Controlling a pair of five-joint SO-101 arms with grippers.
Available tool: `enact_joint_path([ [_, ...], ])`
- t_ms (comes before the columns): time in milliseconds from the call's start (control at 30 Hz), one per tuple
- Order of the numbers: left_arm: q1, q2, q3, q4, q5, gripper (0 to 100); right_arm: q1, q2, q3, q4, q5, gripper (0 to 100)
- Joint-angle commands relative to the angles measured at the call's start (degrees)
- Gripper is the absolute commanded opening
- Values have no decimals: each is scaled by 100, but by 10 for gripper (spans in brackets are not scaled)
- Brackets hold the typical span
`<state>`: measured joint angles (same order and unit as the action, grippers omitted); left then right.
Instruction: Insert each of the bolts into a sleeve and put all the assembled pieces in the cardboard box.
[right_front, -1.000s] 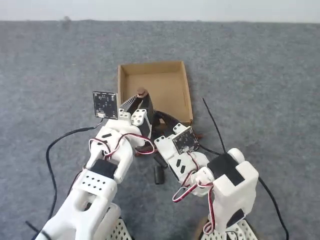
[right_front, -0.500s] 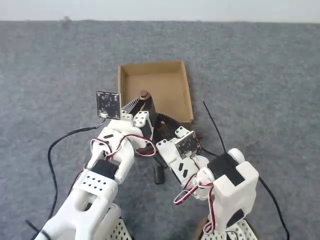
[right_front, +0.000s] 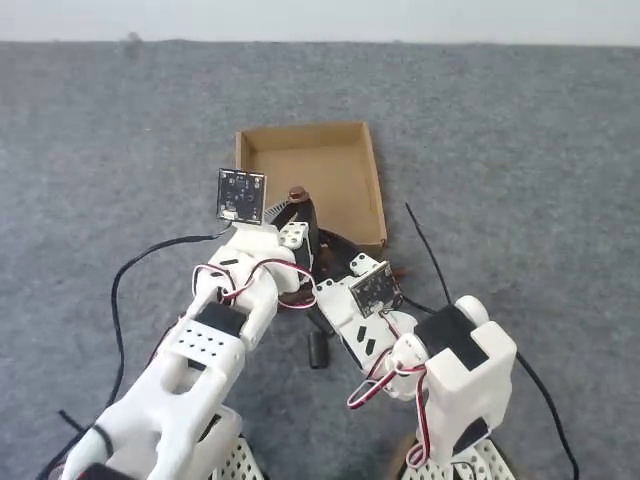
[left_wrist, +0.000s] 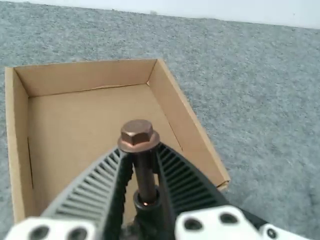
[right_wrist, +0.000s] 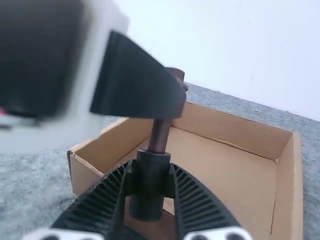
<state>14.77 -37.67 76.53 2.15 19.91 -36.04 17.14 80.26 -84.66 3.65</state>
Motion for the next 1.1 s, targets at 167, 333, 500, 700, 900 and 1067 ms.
enact_joint_path([
  [167,-18,132,-48,53,-105,234,418,-435,9,-453,9,6],
  [333,-18,132,-48,62,-105,214,426,-435,9,-453,9,6],
  [500,-18,132,-40,114,-123,199,426,-435,9,-426,9,6],
  [700,-18,-440,-40,651,-123,200,426,-435,0,-426,9,6],
  [900,-18,-1758,163,1451,-105,200,426,-418,0,-426,9,6],
  [1067,-26,-2576,382,1767,-105,200,426,-400,-18,-426,9,6],
])
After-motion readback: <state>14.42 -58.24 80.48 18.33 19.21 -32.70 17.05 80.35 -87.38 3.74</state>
